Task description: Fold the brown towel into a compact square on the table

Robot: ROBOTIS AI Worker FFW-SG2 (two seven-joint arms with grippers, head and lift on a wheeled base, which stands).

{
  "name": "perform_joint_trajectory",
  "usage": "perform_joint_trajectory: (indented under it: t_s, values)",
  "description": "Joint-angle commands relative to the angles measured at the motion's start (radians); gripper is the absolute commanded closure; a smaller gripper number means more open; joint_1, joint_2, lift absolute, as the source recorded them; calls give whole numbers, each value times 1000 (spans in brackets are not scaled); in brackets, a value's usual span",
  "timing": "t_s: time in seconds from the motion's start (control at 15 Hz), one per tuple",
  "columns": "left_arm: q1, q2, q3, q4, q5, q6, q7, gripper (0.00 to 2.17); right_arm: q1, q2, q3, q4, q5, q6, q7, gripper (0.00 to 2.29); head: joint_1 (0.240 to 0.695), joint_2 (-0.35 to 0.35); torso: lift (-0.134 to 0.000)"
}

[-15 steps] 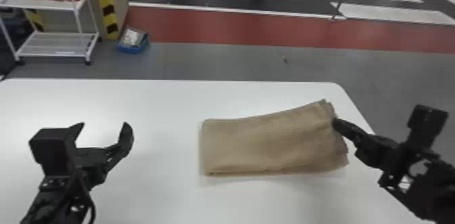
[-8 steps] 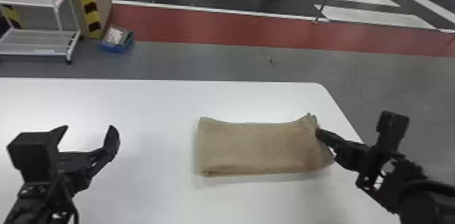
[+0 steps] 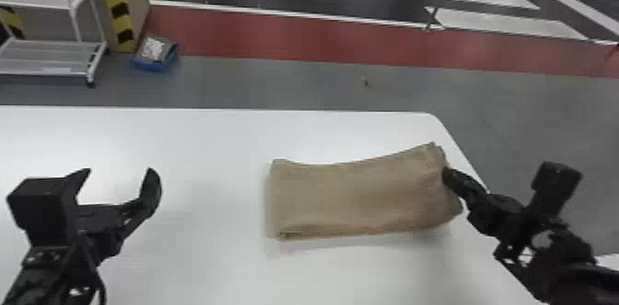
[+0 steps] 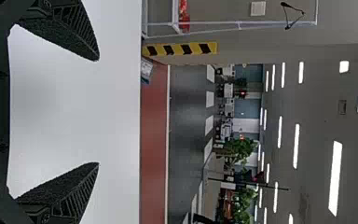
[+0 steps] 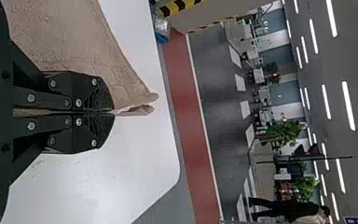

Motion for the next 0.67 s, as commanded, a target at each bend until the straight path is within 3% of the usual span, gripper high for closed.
perform_joint_trajectory:
  t_s: [0.0, 0.07, 0.27, 0.47, 0.6]
  values:
    - [-9, -3, -28, 2, 0, 0, 0, 70, -41, -9, 23, 80, 60, -24, 0, 80, 695, -261, -125]
    - [-11, -3, -36, -3, -1, 0, 0, 73, -49, -7, 27, 100, 80, -45, 0, -2, 695, -270, -125]
    - [-9, -3, -61, -17, 0, 0, -2, 73, -18, -1, -13, 65, 57, -98, 0, 36, 695, -302, -125]
    - [-32, -7, -136, -17, 28, 0, -5, 83, 49, 24, -76, -42, 16, -119, 0, 49, 695, -335, -125]
    - [-61, -34, -206, 0, 78, 0, -18, 147, 114, 54, -109, -96, 7, -174, 0, 97, 695, -350, -125]
